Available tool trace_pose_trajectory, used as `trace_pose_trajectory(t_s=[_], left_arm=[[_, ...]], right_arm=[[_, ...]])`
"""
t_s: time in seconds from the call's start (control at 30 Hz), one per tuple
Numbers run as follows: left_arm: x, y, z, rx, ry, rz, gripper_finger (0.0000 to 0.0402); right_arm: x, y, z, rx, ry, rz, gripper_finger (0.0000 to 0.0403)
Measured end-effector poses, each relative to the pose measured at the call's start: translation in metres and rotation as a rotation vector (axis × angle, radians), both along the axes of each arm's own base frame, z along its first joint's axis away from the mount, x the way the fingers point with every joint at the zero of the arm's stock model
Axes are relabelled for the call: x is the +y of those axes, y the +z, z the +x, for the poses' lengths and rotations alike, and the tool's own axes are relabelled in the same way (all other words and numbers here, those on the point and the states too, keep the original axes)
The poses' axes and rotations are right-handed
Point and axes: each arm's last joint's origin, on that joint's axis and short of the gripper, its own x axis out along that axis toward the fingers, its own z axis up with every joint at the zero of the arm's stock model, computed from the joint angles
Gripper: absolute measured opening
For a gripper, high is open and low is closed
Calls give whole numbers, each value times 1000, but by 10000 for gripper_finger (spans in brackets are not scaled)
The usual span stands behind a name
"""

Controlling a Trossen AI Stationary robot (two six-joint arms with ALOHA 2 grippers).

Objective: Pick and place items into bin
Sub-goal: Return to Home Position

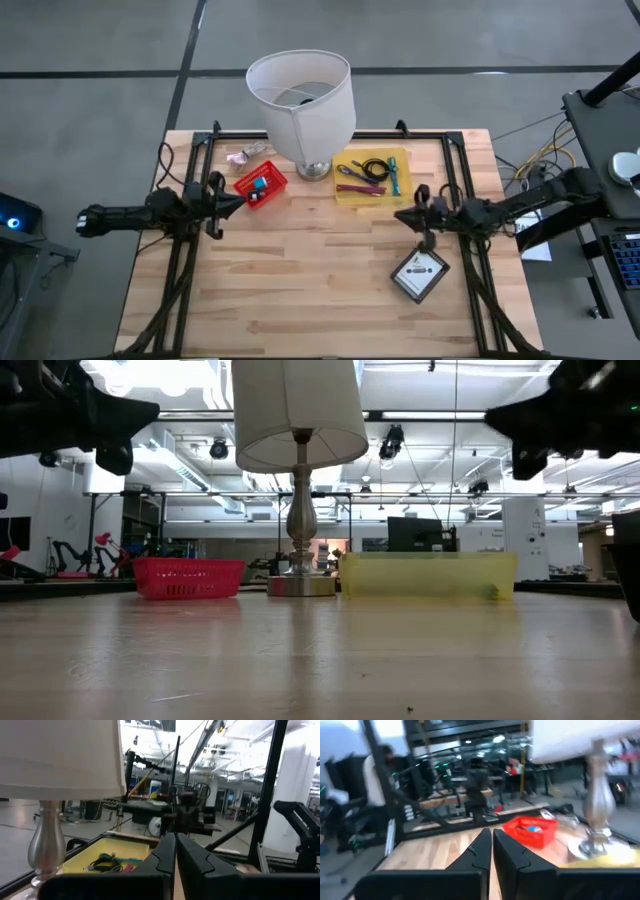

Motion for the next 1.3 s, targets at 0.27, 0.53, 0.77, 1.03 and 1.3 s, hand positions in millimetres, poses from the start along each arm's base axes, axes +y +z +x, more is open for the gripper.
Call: trace_pose_trajectory(t_s=[0.27, 0.53, 0.77, 1.03, 1.3], left_arm=[[0, 0, -1, -4, -4, -1, 0], [-1, -2, 0, 17, -38, 4, 0], [-2, -1, 0, 10, -64, 4, 0], [-6, -7, 1, 65, -225, -67, 0], [-2, -12, 4, 125, -79, 37, 0]], right_arm=[[4, 14, -24, 23, -56, -144, 8], [-1, 0, -42, 28, 31, -10, 8], [-3, 6, -45, -36, 51, 5, 8], [-5, -1, -42, 33, 76, -8, 9], [-12, -3, -41, 57, 4, 0, 9]])
